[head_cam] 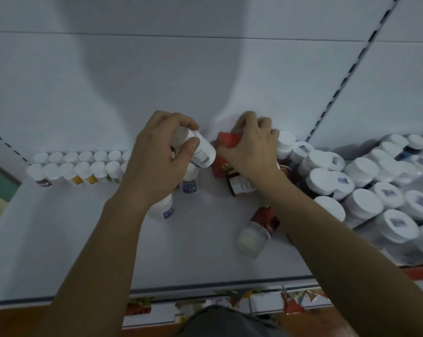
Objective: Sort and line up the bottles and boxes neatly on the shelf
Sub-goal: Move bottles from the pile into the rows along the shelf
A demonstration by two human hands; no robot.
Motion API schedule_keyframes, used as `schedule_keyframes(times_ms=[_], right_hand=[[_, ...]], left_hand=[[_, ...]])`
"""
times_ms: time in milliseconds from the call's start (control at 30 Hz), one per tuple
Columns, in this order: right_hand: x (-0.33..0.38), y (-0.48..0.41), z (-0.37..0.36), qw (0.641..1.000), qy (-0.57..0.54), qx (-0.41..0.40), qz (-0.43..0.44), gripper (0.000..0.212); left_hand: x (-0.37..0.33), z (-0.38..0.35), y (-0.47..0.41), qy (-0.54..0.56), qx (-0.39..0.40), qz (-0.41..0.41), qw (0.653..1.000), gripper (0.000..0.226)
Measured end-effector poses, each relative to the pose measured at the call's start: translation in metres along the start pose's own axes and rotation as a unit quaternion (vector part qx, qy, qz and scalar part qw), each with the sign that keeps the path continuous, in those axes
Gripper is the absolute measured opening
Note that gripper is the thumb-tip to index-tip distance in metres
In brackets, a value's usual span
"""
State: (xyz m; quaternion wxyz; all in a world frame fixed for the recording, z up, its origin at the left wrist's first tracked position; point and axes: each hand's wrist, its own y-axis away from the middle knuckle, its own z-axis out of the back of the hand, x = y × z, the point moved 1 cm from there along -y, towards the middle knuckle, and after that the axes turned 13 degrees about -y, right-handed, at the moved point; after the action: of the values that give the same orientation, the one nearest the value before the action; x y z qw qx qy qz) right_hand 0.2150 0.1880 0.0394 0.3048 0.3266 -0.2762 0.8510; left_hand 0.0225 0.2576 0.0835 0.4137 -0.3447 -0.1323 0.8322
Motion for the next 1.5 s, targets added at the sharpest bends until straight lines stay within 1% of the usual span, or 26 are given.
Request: schedule_keyframes(times_ms=[100, 167, 233, 300, 367, 433, 467, 500, 567, 600, 633, 667, 700, 733, 800, 833, 867, 933, 1000, 1067, 1133, 1200, 1233, 1300, 1433, 1500], right_hand=[[0.01, -0.001, 0.042, 0.992, -0.095, -0.065, 0.043, 0.067], [0.022, -0.004, 0.08, 0.984, -0.116, -0.117, 0.072, 0.061], [0.031, -0.006, 0.113, 0.978, -0.112, -0.154, 0.087, 0.056], [0.032, -0.006, 0.133, 0.978, -0.108, -0.163, 0.078, 0.055], [0.027, -0.004, 0.142, 0.982, -0.107, -0.146, 0.062, 0.053], [0.017, 0.0, 0.143, 0.986, -0.106, -0.12, 0.041, 0.054], [0.012, 0.002, 0.143, 0.988, -0.11, -0.109, 0.029, 0.055], [0.007, 0.004, 0.143, 0.988, -0.117, -0.103, 0.017, 0.056], [-0.001, 0.01, 0.145, 0.984, -0.142, -0.107, -0.007, 0.057], [-0.004, 0.013, 0.146, 0.981, -0.155, -0.114, -0.017, 0.056], [-0.006, 0.015, 0.147, 0.978, -0.167, -0.124, -0.025, 0.055], [-0.008, 0.017, 0.147, 0.974, -0.177, -0.136, -0.031, 0.053], [-0.01, 0.019, 0.149, 0.97, -0.186, -0.149, -0.036, 0.051], [-0.012, 0.021, 0.151, 0.966, -0.196, -0.161, -0.039, 0.049], [-0.015, 0.025, 0.155, 0.959, -0.214, -0.179, -0.042, 0.042], [-0.016, 0.027, 0.158, 0.957, -0.221, -0.183, -0.043, 0.039], [-0.017, 0.03, 0.16, 0.954, -0.229, -0.186, -0.044, 0.037], [-0.02, 0.031, 0.164, 0.947, -0.253, -0.192, -0.054, 0.034], [-0.024, 0.03, 0.171, 0.932, -0.293, -0.198, -0.074, 0.033], [-0.03, 0.03, 0.18, 0.915, -0.337, -0.204, -0.084, 0.034], [-0.037, 0.03, 0.194, 0.905, -0.358, -0.219, -0.076, 0.035], [-0.048, 0.032, 0.209, 0.904, -0.351, -0.236, -0.065, 0.035], [-0.053, 0.032, 0.216, 0.905, -0.347, -0.238, -0.06, 0.035], [-0.066, 0.034, 0.234, 0.91, -0.342, -0.23, -0.049, 0.032], [-0.106, 0.047, 0.289, 0.922, -0.314, -0.224, -0.014, 0.023], [-0.136, 0.054, 0.329, 0.926, -0.297, -0.231, -0.005, 0.021]], left_hand=[[0.002, -0.007, -0.009, 0.009, 0.011, -0.014, 1.0, 0.017], [0.001, -0.019, -0.017, -0.006, 0.027, -0.03, 0.999, 0.017], [-0.001, -0.039, -0.026, -0.036, 0.074, -0.039, 0.996, 0.02], [-0.004, -0.058, -0.033, -0.076, 0.133, -0.044, 0.987, 0.026], [-0.004, -0.073, -0.035, -0.114, 0.185, -0.048, 0.975, 0.032], [-0.005, -0.081, -0.035, -0.139, 0.215, -0.038, 0.966, 0.037], [-0.009, -0.083, -0.034, -0.147, 0.204, -0.043, 0.967, 0.039], [-0.015, -0.084, -0.033, -0.139, 0.168, -0.059, 0.974, 0.038], [-0.034, -0.085, -0.031, -0.068, 0.079, -0.098, 0.99, 0.031], [-0.044, -0.087, -0.029, -0.037, 0.065, -0.112, 0.991, 0.027], [-0.052, -0.092, -0.027, -0.027, 0.08, -0.127, 0.988, 0.025], [-0.058, -0.1, -0.024, -0.042, 0.115, -0.136, 0.983, 0.026], [-0.062, -0.111, -0.023, -0.073, 0.163, -0.136, 0.975, 0.032], [-0.064, -0.122, -0.023, -0.114, 0.219, -0.128, 0.961, 0.042], [-0.066, -0.137, -0.024, -0.201, 0.318, -0.109, 0.92, 0.059], [-0.067, -0.142, -0.026, -0.227, 0.34, -0.109, 0.906, 0.063], [-0.068, -0.147, -0.027, -0.242, 0.347, -0.111, 0.899, 0.064], [-0.069, -0.154, -0.027, -0.257, 0.335, -0.12, 0.899, 0.057], [-0.069, -0.153, -0.026, -0.246, 0.302, -0.123, 0.913, 0.046], [-0.073, -0.141, -0.031, -0.178, 0.254, -0.089, 0.947, 0.04], [-0.083, -0.118, -0.039, -0.097, 0.197, -0.026, 0.975, 0.047], [-0.101, -0.092, -0.042, -0.016, 0.122, 0.027, 0.992, 0.054], [-0.114, -0.081, -0.04, 0.022, 0.081, 0.039, 0.996, 0.055], [-0.146, -0.069, -0.033, 0.085, 0.019, 0.036, 0.996, 0.055], [-0.227, -0.082, -0.021, 0.179, -0.047, 0.027, 0.982, 0.053], [-0.274, -0.099, -0.015, 0.2, -0.079, 0.022, 0.976, 0.048]])
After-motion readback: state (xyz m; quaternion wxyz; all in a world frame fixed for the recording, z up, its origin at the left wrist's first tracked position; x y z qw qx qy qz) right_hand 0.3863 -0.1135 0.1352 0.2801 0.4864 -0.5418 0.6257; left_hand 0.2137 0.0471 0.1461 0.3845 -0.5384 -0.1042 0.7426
